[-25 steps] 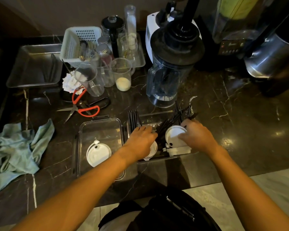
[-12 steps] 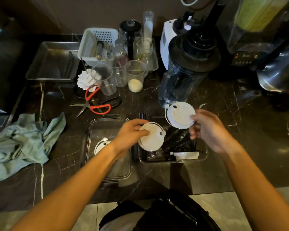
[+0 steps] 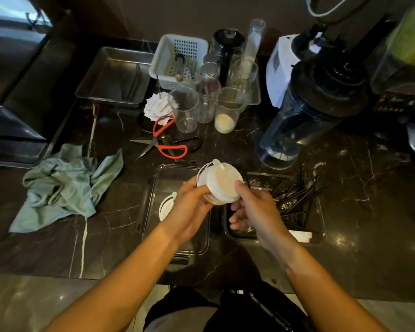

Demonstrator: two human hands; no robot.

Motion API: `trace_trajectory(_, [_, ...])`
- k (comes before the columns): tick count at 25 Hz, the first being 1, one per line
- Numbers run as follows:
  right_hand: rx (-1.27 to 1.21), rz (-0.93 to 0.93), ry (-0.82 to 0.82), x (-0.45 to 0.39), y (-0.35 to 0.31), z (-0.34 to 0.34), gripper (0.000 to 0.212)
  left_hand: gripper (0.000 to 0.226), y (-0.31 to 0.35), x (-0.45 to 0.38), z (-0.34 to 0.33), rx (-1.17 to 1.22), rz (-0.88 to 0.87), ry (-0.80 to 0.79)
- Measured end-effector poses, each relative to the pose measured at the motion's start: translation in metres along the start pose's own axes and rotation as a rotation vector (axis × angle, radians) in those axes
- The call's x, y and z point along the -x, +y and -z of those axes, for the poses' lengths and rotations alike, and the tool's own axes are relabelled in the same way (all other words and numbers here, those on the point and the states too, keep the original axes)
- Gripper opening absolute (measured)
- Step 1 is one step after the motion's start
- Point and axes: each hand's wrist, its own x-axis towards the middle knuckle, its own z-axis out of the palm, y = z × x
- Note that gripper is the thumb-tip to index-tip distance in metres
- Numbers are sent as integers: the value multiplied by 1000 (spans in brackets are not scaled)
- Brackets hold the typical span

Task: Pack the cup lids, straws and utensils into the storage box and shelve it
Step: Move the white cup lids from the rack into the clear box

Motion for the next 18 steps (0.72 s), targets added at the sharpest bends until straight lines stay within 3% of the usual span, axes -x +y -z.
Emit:
trace_trajectory(5, [169,31,51,-1,7,-37,48,45,13,11,23,112,21,21])
trace_trajectory(12, [371,11,-5,-1,16,-73,45,32,18,16,54,-16,-22,195])
trace_trajectory(18, [142,33,-116,-5,20,-90,30,29,29,22,80,-10,-26,200])
